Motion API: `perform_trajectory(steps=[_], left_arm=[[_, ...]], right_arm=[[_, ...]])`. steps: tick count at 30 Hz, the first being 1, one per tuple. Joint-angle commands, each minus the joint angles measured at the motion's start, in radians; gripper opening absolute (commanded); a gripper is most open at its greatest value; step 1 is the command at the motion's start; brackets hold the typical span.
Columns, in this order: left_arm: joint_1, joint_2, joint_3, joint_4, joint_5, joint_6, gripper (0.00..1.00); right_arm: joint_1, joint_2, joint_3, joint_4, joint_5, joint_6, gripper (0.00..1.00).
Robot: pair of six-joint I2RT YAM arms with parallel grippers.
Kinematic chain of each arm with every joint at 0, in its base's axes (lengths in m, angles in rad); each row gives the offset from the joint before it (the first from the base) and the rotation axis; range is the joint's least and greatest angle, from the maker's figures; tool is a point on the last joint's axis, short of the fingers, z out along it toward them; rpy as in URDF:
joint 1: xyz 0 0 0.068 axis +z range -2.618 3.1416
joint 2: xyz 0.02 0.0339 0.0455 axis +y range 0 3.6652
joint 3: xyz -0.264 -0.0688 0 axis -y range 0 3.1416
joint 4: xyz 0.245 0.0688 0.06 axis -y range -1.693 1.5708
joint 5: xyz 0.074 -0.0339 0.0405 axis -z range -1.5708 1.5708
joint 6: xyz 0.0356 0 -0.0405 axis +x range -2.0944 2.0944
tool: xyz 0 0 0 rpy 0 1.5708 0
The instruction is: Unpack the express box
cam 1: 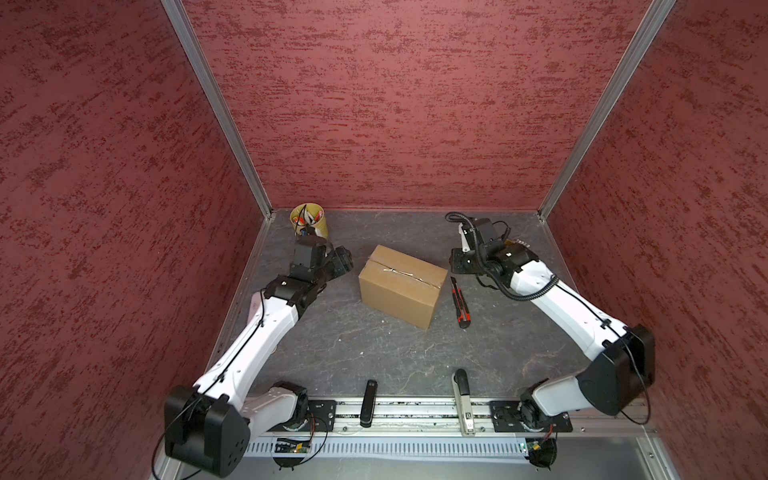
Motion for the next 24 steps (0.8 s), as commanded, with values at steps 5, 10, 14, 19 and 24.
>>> perform_trajectory(steps=[5, 10, 14, 19, 24], left_arm=[[-0.185, -0.159, -0.065, -0.289, -0.148, -0.143, 0.8], [-0.288, -0.183, -0.117, -0.339, -0.188, -0.242, 0.8], [-0.329, -0.138, -0.152, -0.273, -0.169, -0.274, 0.8], [-0.331, -0.04, -0.149, -0.151, -0.136, -0.244, 0.8], [-0.323, 0.064, -0.13, -0.054, -0.104, -0.203, 0.8]], right_arm=[[-0.04, 0.159, 0.103, 0.115, -0.081, -0.128, 0.34], [-0.056, 0.252, 0.147, 0.136, -0.13, -0.165, 0.34], [-0.058, 0.299, 0.167, 0.131, -0.171, -0.18, 0.34], [-0.059, 0.296, 0.138, 0.13, -0.207, -0.191, 0.33], [-0.057, 0.256, 0.084, 0.125, -0.238, -0.184, 0.33]])
